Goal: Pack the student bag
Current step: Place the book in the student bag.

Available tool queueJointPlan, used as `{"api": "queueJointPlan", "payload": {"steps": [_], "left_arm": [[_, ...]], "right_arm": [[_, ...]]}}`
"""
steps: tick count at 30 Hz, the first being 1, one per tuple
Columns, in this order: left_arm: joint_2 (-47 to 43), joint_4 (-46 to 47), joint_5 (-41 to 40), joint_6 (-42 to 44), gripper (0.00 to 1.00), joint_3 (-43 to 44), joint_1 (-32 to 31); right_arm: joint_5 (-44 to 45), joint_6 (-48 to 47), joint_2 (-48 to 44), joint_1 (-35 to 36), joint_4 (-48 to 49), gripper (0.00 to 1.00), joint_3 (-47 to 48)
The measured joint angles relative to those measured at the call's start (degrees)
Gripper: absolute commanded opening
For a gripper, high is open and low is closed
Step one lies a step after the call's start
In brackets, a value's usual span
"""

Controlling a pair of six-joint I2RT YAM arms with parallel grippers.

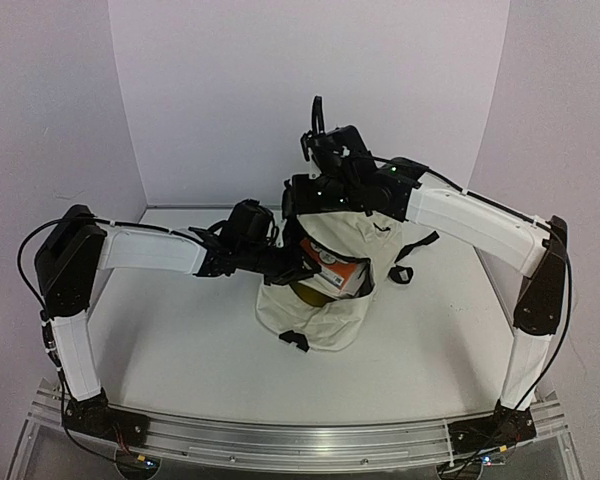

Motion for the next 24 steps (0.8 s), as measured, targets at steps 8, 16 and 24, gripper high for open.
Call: {"api": "queueJointPlan", "payload": {"steps": [8,16,24], "left_arm": [[-5.46,-0.33,-1.53,1.51,0.25,-6.58,5.97],[-7.63,0.57,-0.74,4.61,0.44,-10.16,12.66],[-11.34,1.44,1.42,8.02,0.69,-12.96,12.33]], "right_arm": [[-1.01,-0.13,0.28,0.13,1.46,0.00,0.00],[-3.58,0.00,5.64,1.03,3.13,0.00,4.35],[-3.89,-1.01,8.04,0.85,5.84,0.82,8.79]]}}
